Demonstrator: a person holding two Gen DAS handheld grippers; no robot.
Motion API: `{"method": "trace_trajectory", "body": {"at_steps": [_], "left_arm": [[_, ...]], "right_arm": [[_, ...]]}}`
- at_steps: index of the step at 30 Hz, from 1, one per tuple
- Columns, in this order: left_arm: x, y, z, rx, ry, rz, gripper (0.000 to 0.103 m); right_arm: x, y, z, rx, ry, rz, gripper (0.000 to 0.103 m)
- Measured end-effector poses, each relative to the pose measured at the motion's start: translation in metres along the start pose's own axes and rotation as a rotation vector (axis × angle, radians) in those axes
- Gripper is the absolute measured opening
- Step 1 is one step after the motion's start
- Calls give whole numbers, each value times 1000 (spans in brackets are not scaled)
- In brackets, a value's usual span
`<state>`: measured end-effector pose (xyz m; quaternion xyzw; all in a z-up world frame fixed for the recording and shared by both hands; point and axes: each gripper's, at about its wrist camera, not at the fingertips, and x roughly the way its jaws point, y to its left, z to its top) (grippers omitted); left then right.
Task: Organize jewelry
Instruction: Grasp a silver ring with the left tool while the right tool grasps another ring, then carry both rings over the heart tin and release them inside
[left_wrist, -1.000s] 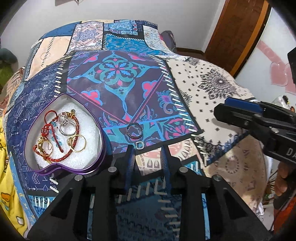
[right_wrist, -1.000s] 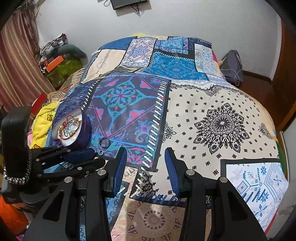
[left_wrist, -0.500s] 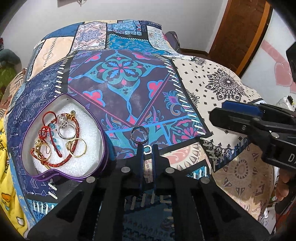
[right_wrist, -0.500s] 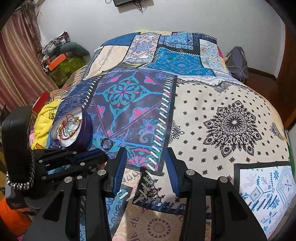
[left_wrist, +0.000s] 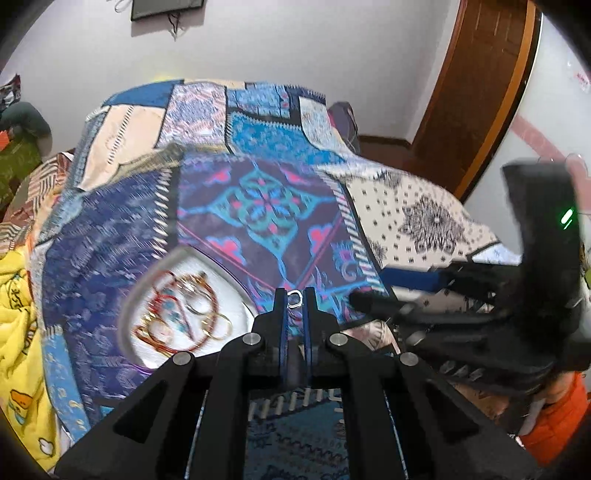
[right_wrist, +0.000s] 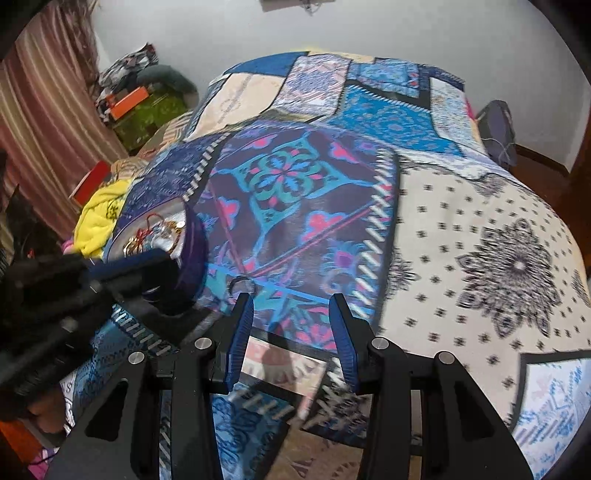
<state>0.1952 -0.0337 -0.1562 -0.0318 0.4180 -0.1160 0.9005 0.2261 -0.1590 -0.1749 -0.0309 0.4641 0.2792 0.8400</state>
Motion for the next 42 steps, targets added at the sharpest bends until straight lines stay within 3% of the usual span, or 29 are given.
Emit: {"method": "trace_trajectory", "body": {"at_steps": [10, 12, 14, 21, 27, 42], "left_arm": [[-5, 18, 6, -32, -25, 2, 6], [-5, 21, 4, -40, -22, 0, 6], [-4, 23, 3, -43, -20, -1, 6], [-11, 27, 4, -48, -37, 5, 6], [-28, 33, 9, -58, -72, 27, 6], [-77, 63, 12, -90, -148, 75, 6]], "right_arm": [[36, 29, 2, -89, 86, 25, 39], [37, 31, 3, -102, 69, 20, 33], [38, 33, 2, -116, 61, 11, 20], [32, 33, 4, -95, 33, 11, 19], [7, 34, 18, -76, -44, 1, 20], [-33, 71, 43, -108, -179, 41, 20]]}}
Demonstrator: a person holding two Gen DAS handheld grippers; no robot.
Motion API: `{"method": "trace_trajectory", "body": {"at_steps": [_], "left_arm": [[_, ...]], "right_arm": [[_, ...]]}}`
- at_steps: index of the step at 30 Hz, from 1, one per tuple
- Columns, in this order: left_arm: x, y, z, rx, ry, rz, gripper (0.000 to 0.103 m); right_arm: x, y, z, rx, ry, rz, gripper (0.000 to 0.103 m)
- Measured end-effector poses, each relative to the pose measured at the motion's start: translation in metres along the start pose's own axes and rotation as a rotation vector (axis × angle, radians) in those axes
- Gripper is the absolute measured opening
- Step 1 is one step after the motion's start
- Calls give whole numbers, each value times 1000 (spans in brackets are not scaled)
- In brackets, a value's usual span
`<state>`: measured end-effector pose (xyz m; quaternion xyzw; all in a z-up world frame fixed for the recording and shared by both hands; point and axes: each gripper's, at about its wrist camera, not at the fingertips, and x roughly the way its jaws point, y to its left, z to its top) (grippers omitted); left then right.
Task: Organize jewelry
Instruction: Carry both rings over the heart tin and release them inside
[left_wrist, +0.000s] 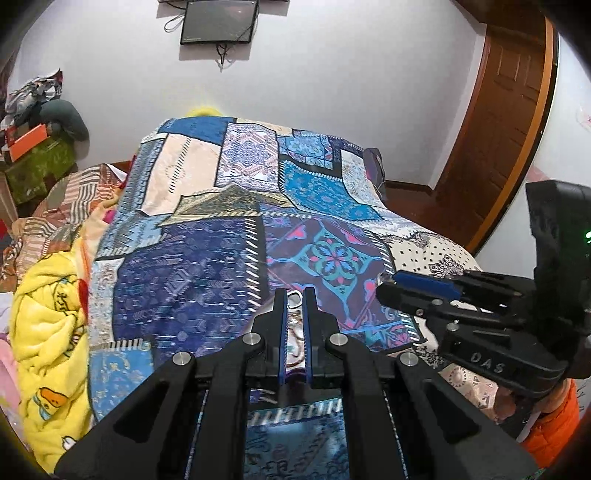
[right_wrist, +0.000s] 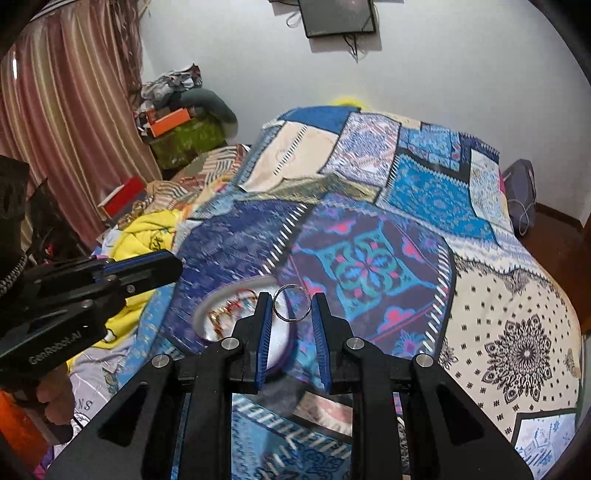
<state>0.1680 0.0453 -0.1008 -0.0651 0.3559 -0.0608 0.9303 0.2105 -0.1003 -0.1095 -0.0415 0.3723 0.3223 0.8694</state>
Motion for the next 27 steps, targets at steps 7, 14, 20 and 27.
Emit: {"method": "trace_trajectory", "body": {"at_steps": [7, 14, 20, 27], "left_arm": [[-6, 21, -1, 8, -1, 35, 6], [14, 28, -18, 10, 70, 10, 6], [39, 23, -31, 11, 129, -18, 6], [59, 21, -35, -8, 169, -43, 6]], "right_arm": [[6, 21, 5, -24, -10, 23, 20], [27, 25, -5, -24, 48, 32, 20], [43, 19, -18, -17, 108, 35, 20], [53, 18, -25, -2, 138, 52, 20]]}}
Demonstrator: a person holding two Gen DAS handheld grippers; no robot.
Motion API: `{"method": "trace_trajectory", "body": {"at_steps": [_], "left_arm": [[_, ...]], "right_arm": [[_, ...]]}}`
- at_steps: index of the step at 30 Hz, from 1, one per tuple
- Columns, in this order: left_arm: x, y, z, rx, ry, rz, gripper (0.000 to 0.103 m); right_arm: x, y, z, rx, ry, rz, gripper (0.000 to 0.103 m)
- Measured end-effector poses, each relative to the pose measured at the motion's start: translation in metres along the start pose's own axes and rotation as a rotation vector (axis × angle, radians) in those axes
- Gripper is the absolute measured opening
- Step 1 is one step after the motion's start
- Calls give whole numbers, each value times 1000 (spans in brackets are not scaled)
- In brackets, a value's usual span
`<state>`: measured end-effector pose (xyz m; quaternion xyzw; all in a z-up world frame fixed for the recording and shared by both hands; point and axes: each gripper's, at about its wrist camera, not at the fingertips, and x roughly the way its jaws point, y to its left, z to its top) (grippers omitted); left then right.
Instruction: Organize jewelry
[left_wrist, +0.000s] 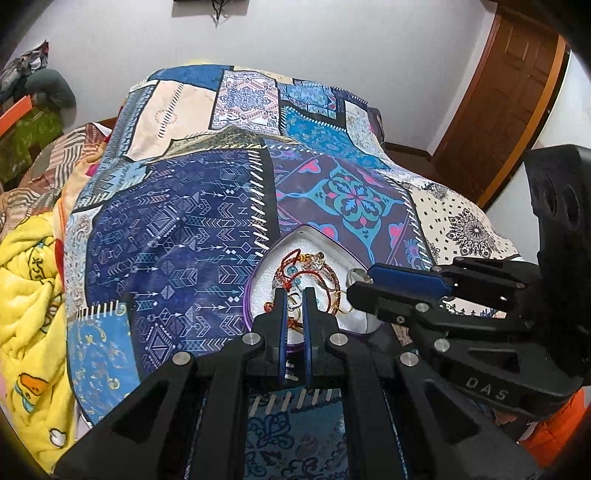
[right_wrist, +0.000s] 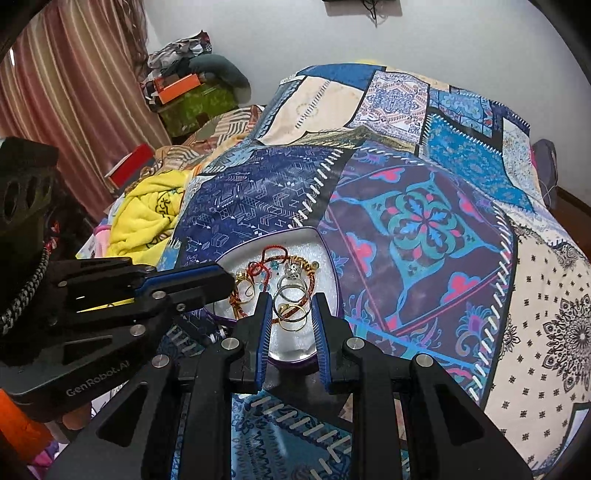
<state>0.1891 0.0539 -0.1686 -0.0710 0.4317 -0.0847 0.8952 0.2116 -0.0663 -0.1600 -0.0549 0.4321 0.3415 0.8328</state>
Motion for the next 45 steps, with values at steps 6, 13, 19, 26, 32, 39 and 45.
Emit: {"method": "trace_trajectory", "body": {"at_steps": [6, 13, 19, 26, 32, 39, 45], "left_arm": [[5, -2, 3, 16, 2, 19, 6], [3, 0, 5, 15, -1, 35, 6], [-8, 2, 5, 1, -9, 41, 17], [-37, -1, 10, -4, -60, 54, 17], [-86, -10, 15, -4, -163, 80, 17], [-171, -36, 16, 30, -371, 103, 17], [-240, -67, 0, 90, -573, 149, 24]], "right_arm": [[6, 0, 1, -12, 5, 3, 20], [8, -2, 3, -26, 5, -14, 20], [-1, -5, 6, 0, -2, -21, 31], [-30, 2, 12, -14, -56, -53, 31], [-76, 13, 19, -11, -164, -77, 31], [-170, 42, 21, -21, -418, -106, 31], [-238, 75, 7, -53, -630, -130, 32]]}}
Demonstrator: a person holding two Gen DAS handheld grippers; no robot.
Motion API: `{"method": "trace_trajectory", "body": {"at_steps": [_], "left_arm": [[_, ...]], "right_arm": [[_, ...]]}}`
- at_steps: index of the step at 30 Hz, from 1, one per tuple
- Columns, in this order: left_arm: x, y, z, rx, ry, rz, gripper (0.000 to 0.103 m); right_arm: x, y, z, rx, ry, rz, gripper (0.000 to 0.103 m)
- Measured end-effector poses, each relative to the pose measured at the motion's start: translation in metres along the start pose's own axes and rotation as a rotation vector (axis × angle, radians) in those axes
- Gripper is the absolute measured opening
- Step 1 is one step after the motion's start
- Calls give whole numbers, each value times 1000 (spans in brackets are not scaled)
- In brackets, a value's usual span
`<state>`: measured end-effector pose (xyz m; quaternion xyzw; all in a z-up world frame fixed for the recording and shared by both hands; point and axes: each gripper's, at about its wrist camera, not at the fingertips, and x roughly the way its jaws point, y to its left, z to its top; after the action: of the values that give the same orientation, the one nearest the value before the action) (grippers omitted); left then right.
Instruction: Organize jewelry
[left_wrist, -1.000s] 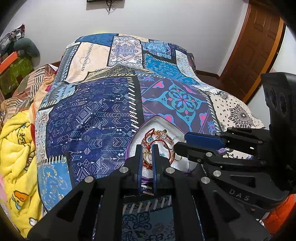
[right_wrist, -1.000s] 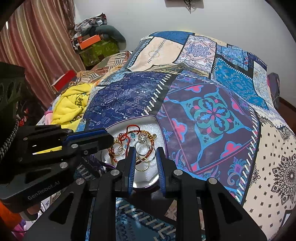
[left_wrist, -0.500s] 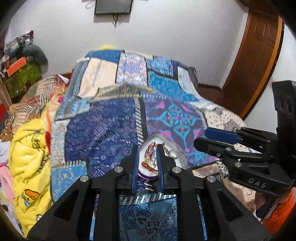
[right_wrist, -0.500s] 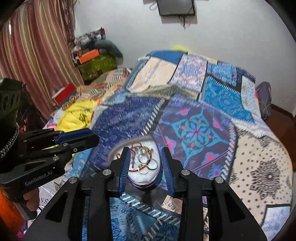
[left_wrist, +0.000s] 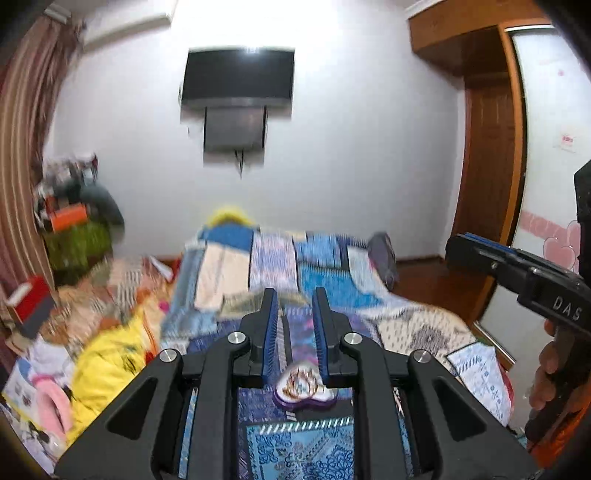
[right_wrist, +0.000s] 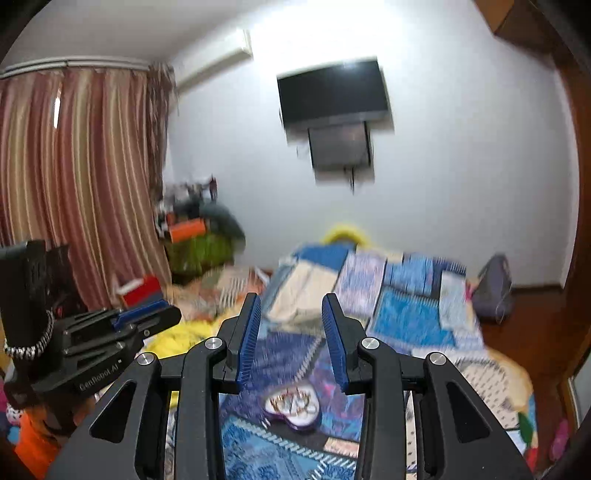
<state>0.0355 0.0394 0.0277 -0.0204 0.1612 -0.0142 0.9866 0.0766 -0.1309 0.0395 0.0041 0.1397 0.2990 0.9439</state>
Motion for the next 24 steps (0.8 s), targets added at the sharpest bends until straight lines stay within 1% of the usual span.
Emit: {"method": "trace_trajectory", "body": {"at_steps": [1, 2, 3, 5, 6, 7, 8, 9, 10, 11, 12, 13, 14, 16, 18, 24], "left_arm": [[-8, -3, 2, 6, -24, 6, 36], [-18, -5, 4, 9, -54, 14, 43], [-28, -7, 5, 9, -83, 16, 51], [-41, -12, 6, 14, -117, 24, 53], [-45, -13, 6, 18, -126, 32, 56], [-49, -14, 6, 21, -137, 44, 62], [-53, -15, 6, 23, -147, 55, 66], [-56, -16, 6, 22, -159, 65, 74], [-59, -15, 5, 17, -171, 73, 82], [-62, -15, 5, 10, -182, 81, 86], [-63, -15, 4, 4, -190, 88, 92], [-65, -15, 3, 0, -196, 97, 97], [-67, -16, 2, -2, -199, 105, 98], [-69, -18, 0, 4, -198, 112, 99], [-70, -20, 0, 6, -194, 114, 99], [-69, -19, -3, -7, -186, 110, 99]], "right_arm": [[-11, 5, 3, -5, -34, -3, 34], [-15, 7, 5, -8, -52, -8, 40], [-22, 10, 6, -11, -73, -16, 44], [-32, 16, 7, -18, -109, -37, 56], [-36, 19, 7, -23, -123, -47, 59], [-40, 21, 6, -28, -134, -56, 65], [-42, 23, 6, -30, -139, -66, 71], [-42, 24, 5, -32, -146, -78, 75], [-43, 24, 4, -31, -153, -92, 84], [-43, 25, 4, -30, -157, -103, 90], [-44, 26, 3, -29, -163, -117, 92], [-44, 26, 3, -27, -168, -138, 97], [-45, 27, 2, -28, -170, -148, 101], [-44, 27, 1, -31, -178, -176, 103], [-48, 29, 1, -41, -179, -193, 103], [-52, 30, -4, -59, -158, -194, 103]]}}
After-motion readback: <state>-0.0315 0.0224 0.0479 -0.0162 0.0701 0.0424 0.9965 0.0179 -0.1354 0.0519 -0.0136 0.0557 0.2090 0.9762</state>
